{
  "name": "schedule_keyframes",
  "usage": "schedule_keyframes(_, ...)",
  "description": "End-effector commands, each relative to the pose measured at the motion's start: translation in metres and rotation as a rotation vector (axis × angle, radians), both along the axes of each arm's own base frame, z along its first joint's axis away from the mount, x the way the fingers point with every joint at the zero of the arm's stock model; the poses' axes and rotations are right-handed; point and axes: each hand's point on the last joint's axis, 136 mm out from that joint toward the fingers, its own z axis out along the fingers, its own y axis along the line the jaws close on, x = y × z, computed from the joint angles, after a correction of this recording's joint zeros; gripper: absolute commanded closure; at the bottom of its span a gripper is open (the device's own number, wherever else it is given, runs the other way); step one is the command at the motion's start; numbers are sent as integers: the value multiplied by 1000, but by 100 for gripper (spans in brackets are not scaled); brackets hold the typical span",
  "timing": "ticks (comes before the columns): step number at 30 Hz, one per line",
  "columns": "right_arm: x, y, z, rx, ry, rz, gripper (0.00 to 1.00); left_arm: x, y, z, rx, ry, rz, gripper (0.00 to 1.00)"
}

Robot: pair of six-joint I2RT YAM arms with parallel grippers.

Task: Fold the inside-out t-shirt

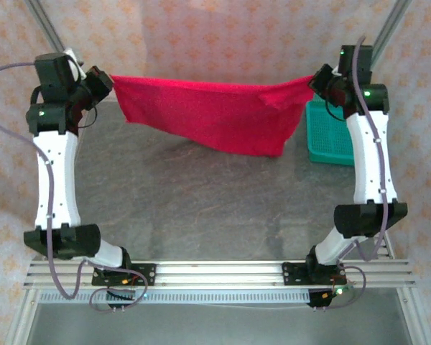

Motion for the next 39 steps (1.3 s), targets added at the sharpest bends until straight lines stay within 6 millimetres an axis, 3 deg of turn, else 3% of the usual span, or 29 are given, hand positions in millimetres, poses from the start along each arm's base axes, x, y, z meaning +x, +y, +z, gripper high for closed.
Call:
schedule_keyframes(1, -29, 2, 67, 52, -182, 13, 100, -16, -9, 53, -96, -153, -28, 100)
schedule_keyframes(5, -64, 9, 114, 83, -318, 54, 100, -61, -3, 102, -45, -291, 41, 100)
schedule_keyframes(12, -162, 0, 198, 37, -573, 30, 100, -140, 6, 162, 63, -468, 173, 100)
schedule_keyframes(15, -196, 0, 218, 31, -659, 37, 100, -165, 1, 181, 79, -535, 176, 100)
schedule_keyframes(17, -206, 0, 221, 33, -680, 39, 100, -173, -1, 185, 79, -555, 174, 100)
schedule_keyframes(19, -200, 0, 214, 35, -659, 38, 100, -168, -2, 180, 72, -538, 161, 100)
schedule_keyframes(25, -158, 1, 181, 37, -547, 36, 100, -124, -7, 143, 17, -421, 81, 100)
schedule_keyframes(33, -77, 8, 133, 73, -407, 52, 100, -46, -4, 86, -92, -271, 28, 100)
schedule_keyframes(36, -54, 11, 135, 87, -396, 66, 100, -22, -5, 88, -122, -261, 14, 100)
schedule_keyframes(39, -43, 13, 150, 92, -427, 76, 100, -6, -5, 96, -139, -264, 7, 100)
